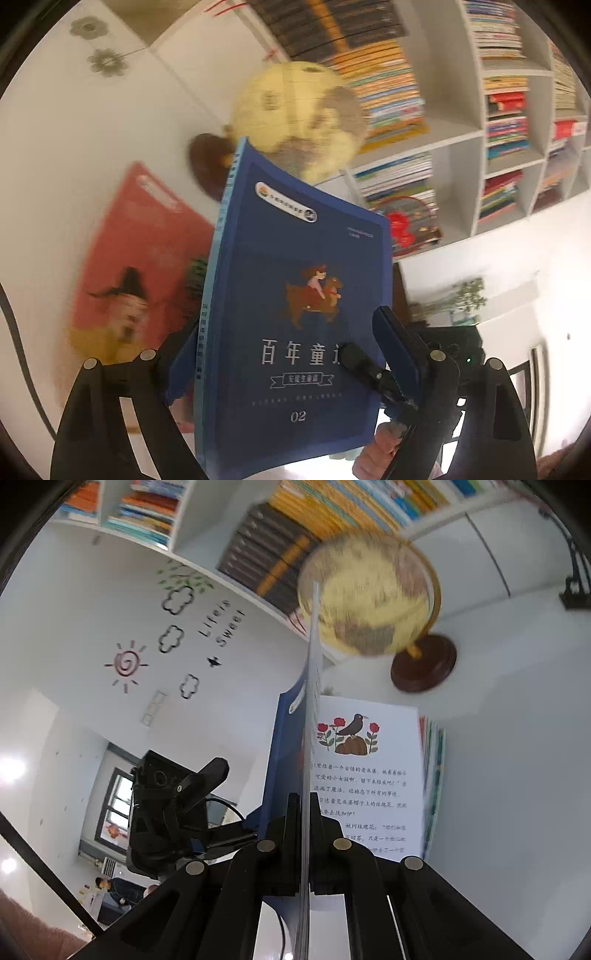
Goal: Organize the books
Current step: 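Carry the blue book with the right gripper beside the globe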
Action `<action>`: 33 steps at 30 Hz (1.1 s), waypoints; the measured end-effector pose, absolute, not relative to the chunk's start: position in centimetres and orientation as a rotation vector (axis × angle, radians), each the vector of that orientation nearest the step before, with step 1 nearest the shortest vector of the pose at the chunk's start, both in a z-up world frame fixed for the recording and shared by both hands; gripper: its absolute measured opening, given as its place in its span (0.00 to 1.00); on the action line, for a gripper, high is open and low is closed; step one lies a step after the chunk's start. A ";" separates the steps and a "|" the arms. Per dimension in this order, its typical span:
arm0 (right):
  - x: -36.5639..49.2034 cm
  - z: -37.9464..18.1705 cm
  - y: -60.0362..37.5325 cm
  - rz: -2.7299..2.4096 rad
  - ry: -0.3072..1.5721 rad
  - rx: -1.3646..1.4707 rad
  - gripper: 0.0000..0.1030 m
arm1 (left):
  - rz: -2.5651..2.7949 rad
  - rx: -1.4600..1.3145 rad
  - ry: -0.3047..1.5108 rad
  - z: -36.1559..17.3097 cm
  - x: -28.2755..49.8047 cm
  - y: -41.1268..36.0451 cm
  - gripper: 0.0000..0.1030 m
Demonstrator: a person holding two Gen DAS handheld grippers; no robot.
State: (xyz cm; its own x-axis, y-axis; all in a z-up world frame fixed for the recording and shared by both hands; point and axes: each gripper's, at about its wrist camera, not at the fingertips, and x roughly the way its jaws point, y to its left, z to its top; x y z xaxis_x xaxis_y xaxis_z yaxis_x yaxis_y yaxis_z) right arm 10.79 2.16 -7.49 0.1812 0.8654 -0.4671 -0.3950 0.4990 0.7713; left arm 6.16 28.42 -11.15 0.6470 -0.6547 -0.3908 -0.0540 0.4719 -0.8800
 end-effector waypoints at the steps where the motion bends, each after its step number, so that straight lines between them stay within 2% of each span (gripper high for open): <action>1: 10.8 -8.3 2.9 0.933 1.052 0.537 0.03 | -0.418 -1.018 0.832 -12.1 6.4 29.0 0.82; 7: 11.5 -12.7 6.4 0.826 1.133 0.497 0.03 | -0.384 -0.962 0.913 -15.0 8.5 30.0 0.82; 18: 12.2 -14.9 9.3 0.707 1.209 0.435 0.05 | -0.357 -1.040 0.896 -16.9 8.4 32.2 0.83; 24: 11.7 -14.9 9.0 0.675 1.218 0.424 0.08 | -0.350 -1.000 0.933 -16.4 9.0 31.7 0.91; 26: 11.5 -14.7 9.0 0.664 1.211 0.405 0.11 | -0.337 -0.970 0.939 -16.1 9.1 31.3 0.93; 28: 11.5 -14.7 9.3 0.645 1.220 0.385 0.21 | -0.318 -0.951 0.948 -15.9 9.2 31.0 0.93; 32: 11.4 -14.9 8.9 0.613 1.247 0.419 0.29 | -0.276 -0.921 0.992 -15.5 9.7 30.8 0.93; 33: 11.4 -14.7 8.8 0.607 1.250 0.430 0.38 | -0.254 -0.905 1.004 -15.3 9.8 30.8 0.93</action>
